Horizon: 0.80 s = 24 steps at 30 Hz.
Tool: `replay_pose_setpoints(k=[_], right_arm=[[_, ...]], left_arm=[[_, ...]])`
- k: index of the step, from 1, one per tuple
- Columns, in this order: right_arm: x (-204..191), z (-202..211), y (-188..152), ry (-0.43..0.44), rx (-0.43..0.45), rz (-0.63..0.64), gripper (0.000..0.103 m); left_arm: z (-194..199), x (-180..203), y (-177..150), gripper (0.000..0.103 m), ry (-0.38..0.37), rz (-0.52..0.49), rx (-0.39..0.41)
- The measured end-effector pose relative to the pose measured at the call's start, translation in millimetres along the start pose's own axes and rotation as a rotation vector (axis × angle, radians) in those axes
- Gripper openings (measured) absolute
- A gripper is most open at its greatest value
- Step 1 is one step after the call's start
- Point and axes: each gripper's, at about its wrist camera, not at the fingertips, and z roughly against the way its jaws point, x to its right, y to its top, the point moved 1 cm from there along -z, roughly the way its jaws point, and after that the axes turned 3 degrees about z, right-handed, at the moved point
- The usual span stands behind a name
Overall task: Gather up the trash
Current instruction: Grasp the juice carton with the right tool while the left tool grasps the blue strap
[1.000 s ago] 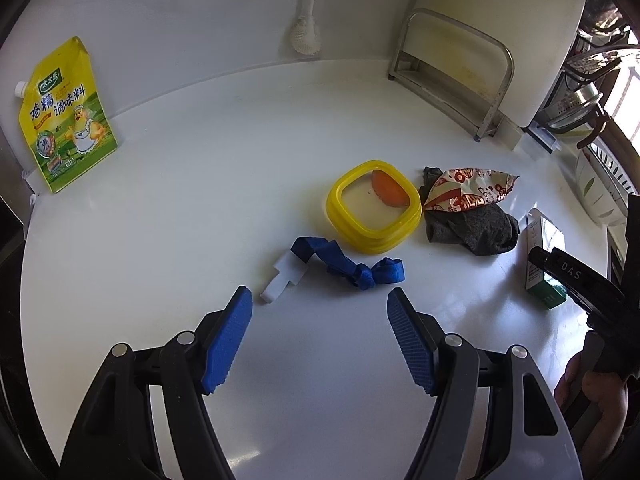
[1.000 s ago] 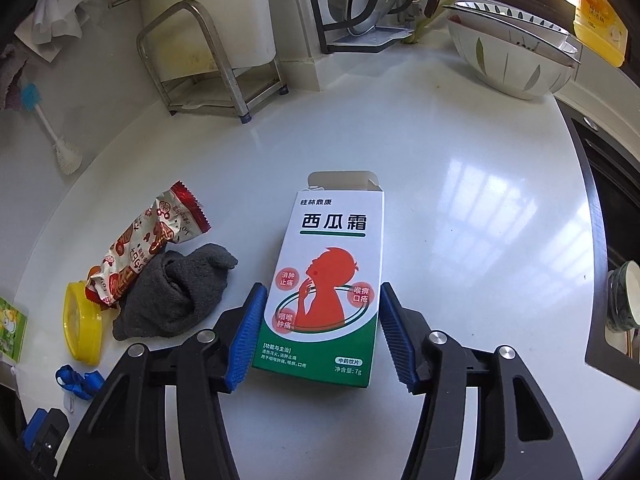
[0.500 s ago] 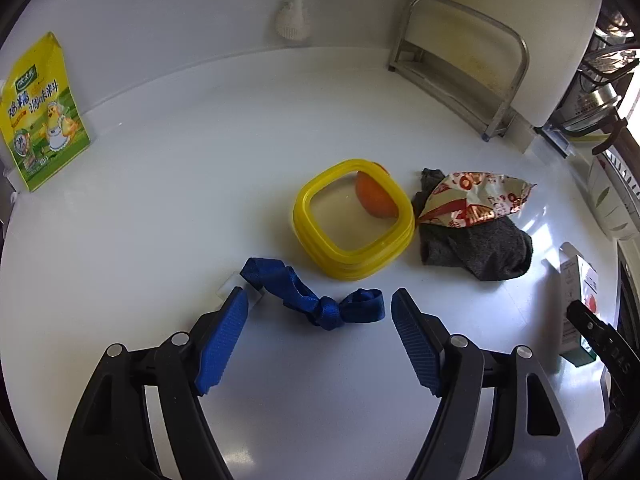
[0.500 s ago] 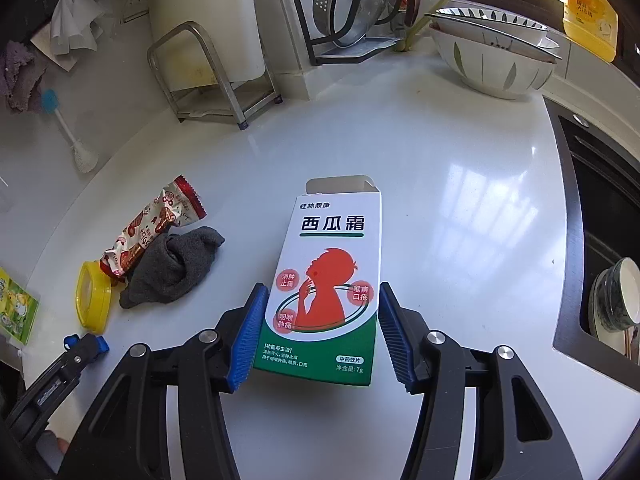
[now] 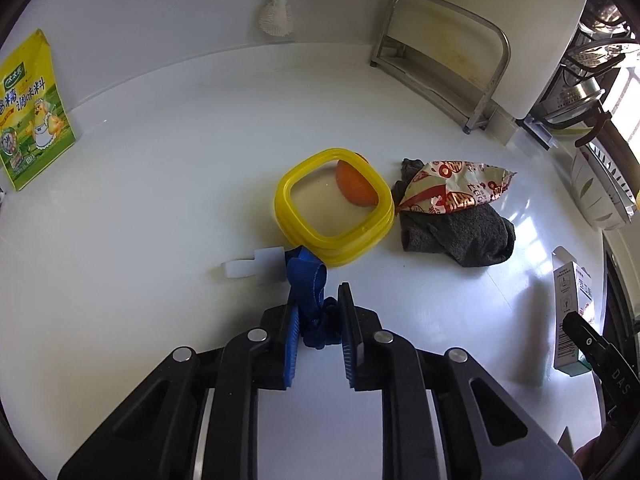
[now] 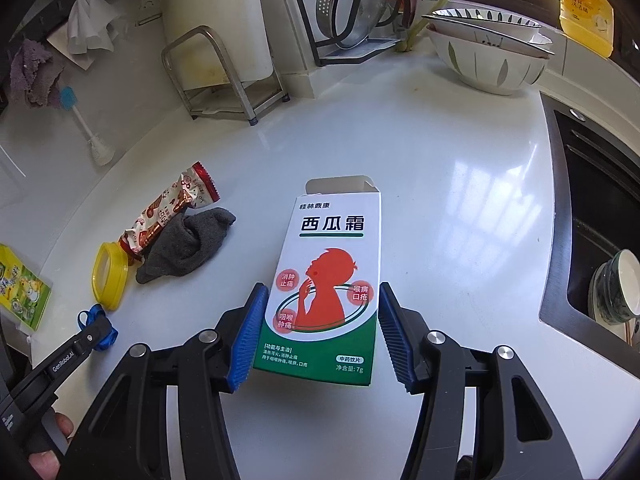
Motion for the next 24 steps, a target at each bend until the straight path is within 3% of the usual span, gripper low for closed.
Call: replay_pose_setpoints(k=[12, 24], right_arm=[[1.0, 27.6, -24.5, 0.05, -0.006, 0.031, 0.054], [24.3, 89.5, -49.9, 0.114, 0.012, 0.137, 0.054]], left_arm=[[47.2, -11.0, -21.9, 0.015, 0.001, -0.022, 0.025], [111.1, 24.1, -73.4, 0.015, 0.022, -0.042, 0.054]])
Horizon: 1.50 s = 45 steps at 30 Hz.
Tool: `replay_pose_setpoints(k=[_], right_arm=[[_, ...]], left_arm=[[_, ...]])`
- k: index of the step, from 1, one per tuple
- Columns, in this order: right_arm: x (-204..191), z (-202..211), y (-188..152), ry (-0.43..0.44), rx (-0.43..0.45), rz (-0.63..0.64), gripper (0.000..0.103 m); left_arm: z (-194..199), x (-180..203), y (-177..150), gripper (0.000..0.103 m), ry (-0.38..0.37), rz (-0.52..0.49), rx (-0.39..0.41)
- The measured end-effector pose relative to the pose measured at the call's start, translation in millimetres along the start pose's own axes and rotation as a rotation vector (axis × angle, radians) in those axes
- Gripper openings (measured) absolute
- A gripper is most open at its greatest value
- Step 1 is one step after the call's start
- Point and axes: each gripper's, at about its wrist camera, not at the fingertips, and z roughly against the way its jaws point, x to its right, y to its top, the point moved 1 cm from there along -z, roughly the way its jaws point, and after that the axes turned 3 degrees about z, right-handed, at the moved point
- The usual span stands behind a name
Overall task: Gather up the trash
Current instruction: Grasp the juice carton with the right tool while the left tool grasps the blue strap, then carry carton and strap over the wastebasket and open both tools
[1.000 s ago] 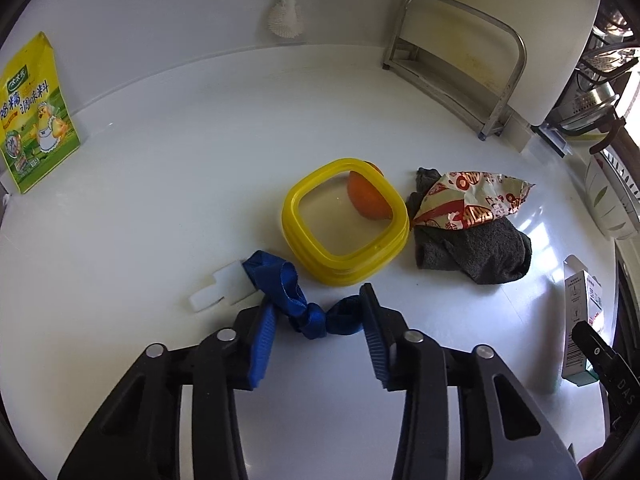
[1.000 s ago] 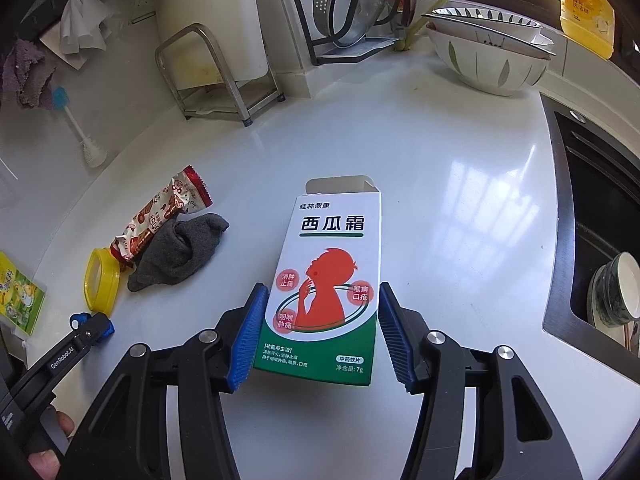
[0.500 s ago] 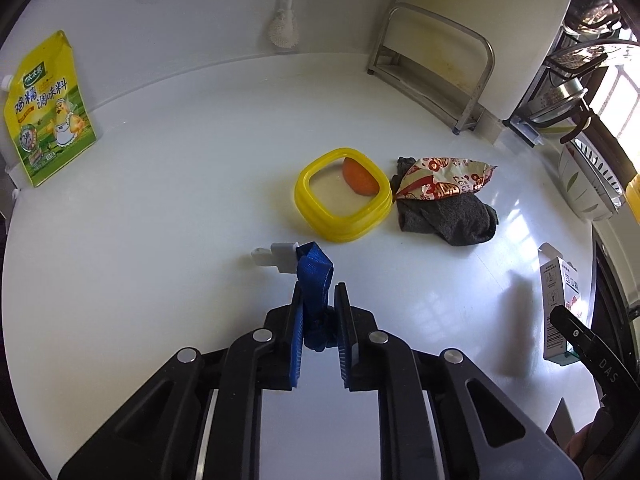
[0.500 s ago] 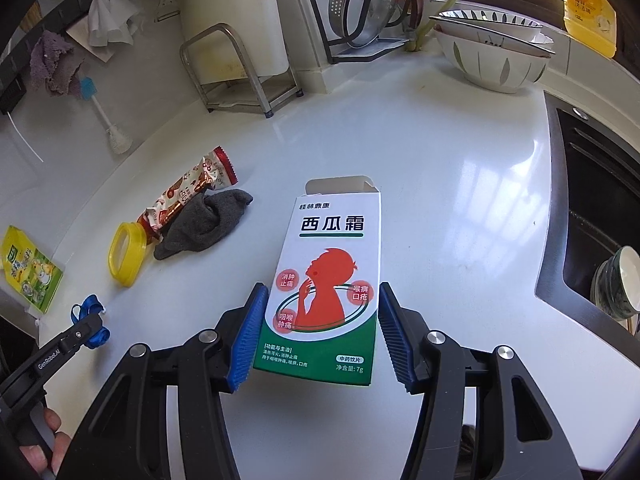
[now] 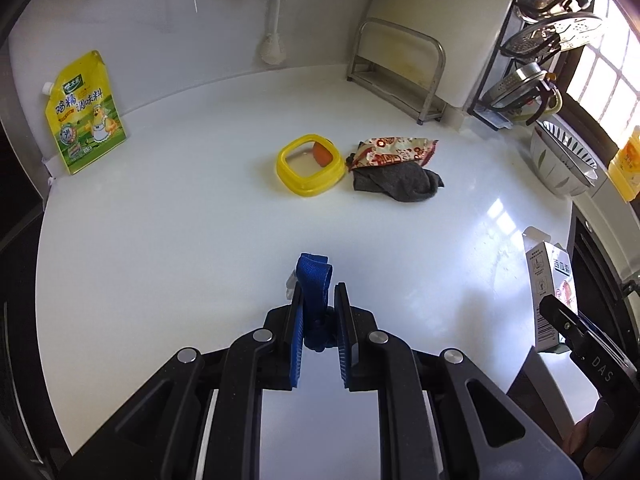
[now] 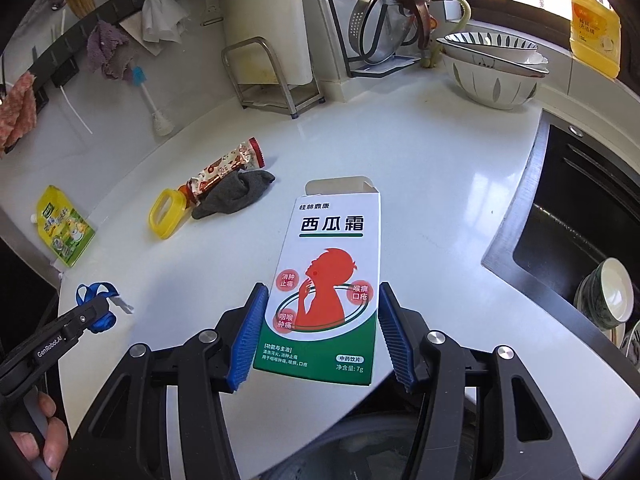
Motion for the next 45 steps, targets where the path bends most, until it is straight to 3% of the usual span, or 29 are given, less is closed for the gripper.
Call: replay_pose_setpoints(k=[16, 27, 45], right_arm=[[52.3, 96.7, -72.4, 0.102, -0.046, 0.186, 0.054], [76.0, 123.9, -111.7, 0.168, -0.092, 0.268, 0.054], [83.7, 124.0, -141.5, 0.169, -0.161, 0.245, 0.054]], left_arm=[[83.3, 76.3, -101.9, 0.015, 0.034, 0.02, 0.013], [106.7, 104.6, -170.9, 0.015, 0.07, 0.053, -0.026], [90.3, 119.0, -193.6, 0.015, 0.047, -0.02, -0.114]])
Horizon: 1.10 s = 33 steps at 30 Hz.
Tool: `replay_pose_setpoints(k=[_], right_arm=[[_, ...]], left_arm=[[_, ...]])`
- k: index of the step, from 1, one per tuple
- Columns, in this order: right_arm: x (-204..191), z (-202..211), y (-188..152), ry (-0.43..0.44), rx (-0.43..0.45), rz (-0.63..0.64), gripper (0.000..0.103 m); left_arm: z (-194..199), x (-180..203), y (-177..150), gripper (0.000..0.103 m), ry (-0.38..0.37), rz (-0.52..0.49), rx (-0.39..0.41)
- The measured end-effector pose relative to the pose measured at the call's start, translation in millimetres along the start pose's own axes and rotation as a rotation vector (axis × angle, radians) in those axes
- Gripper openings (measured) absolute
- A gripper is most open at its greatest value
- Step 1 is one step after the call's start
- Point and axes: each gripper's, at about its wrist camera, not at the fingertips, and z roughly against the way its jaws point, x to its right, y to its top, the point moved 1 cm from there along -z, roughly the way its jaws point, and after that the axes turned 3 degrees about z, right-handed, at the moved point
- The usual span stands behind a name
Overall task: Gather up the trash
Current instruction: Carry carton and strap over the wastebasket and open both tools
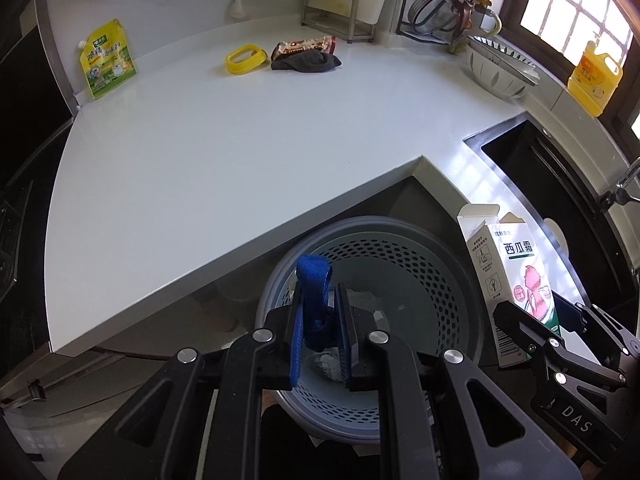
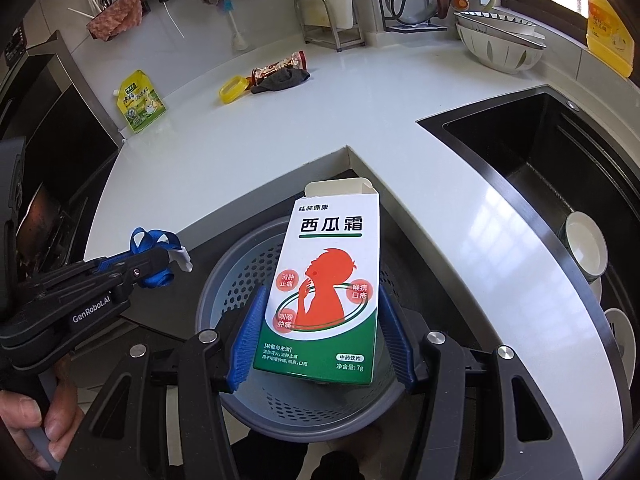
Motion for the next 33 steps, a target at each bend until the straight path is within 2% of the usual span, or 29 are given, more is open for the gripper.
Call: replay_pose_setpoints(k=[13, 20, 33], right_arm=[[1.4, -16.2, -13.4, 0.013, -0.069, 0.007, 0.054], [1.4, -25.8, -19.0, 0.023, -0.112, 0.009, 0.054], [-0.8, -29.5, -15.0, 0.024, -0.123, 0.013, 0.054]], left_arm=[[-21.1, 5.6, -15.4, 0.015, -0.031, -0.024, -0.085], [-25.9, 12.1, -16.3, 0.015, -0.037, -0.049, -0.098], [-25.3, 9.7, -12.5, 0.017, -0.029, -0.042, -0.1]])
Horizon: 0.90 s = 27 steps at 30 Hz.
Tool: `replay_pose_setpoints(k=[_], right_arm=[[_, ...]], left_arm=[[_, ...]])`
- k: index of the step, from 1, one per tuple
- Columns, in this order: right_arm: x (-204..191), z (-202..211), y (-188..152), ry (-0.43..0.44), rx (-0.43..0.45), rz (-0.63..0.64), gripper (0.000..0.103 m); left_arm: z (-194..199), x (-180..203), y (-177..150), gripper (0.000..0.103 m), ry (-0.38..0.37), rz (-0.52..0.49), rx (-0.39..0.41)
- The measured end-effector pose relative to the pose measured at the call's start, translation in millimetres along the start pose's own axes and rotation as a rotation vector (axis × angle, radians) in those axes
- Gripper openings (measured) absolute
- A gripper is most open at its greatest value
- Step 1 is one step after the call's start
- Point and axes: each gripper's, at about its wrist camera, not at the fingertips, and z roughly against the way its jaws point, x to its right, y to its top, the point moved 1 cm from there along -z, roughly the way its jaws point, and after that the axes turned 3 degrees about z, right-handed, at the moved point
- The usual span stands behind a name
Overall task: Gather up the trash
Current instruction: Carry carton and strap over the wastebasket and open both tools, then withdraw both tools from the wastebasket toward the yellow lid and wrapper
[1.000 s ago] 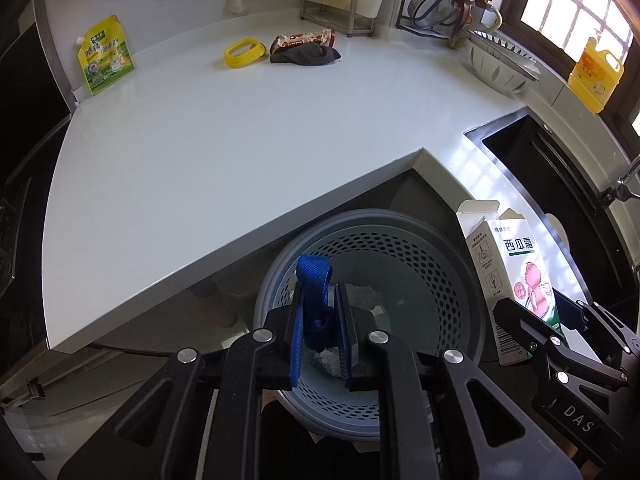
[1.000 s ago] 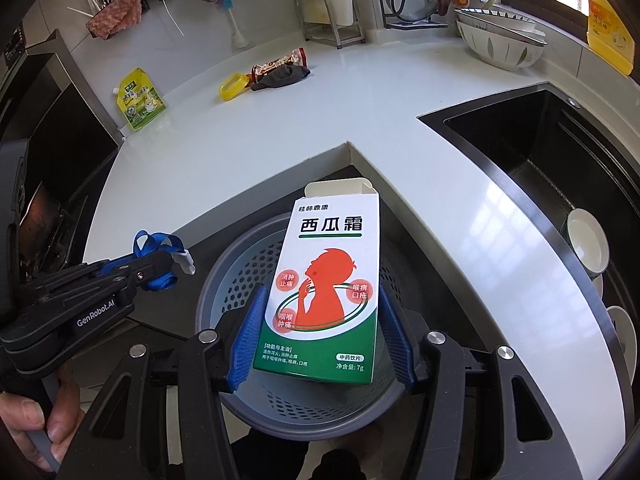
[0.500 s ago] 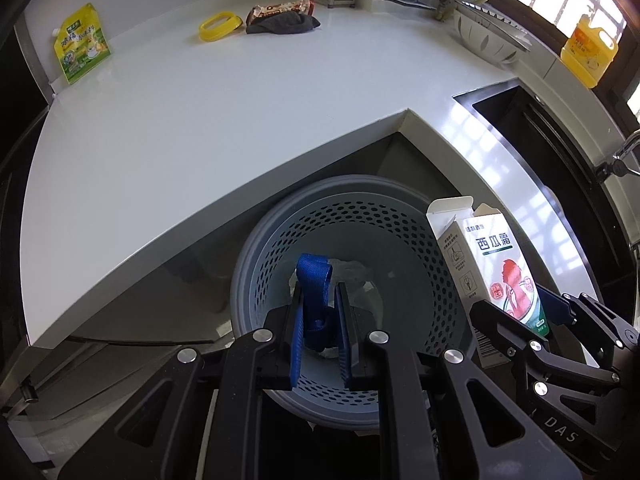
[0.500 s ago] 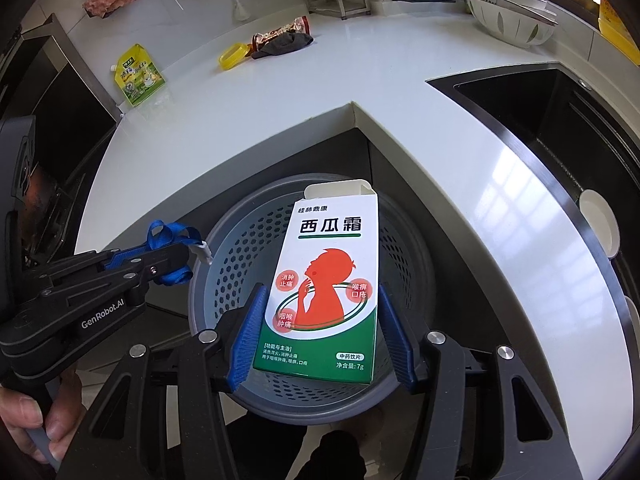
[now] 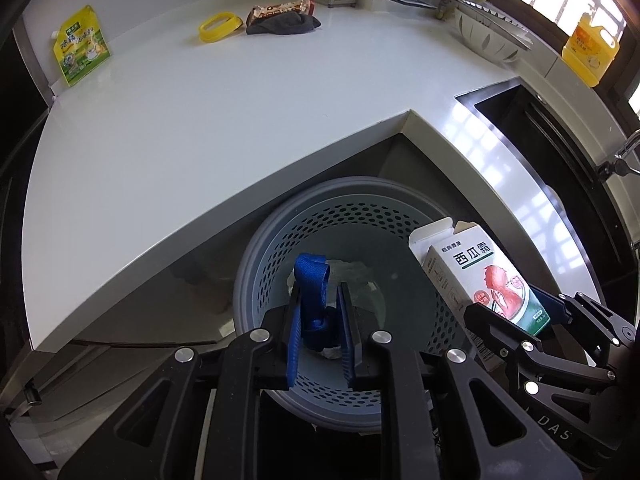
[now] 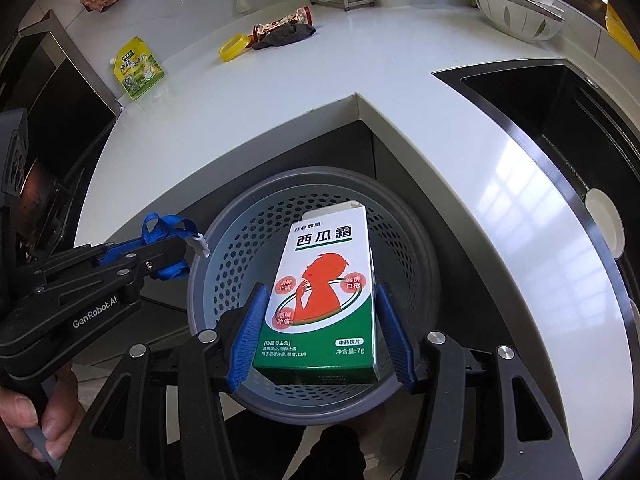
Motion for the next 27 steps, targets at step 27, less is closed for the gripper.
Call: replay_pose_setpoints(k=[27], right_arm=[[2.6, 6.5, 2.9, 0.012, 0.025, -0.036, 0.065]], left_arm=[[9.6, -12.7, -4.3, 0.052, 0.014, 0.039, 0.019]])
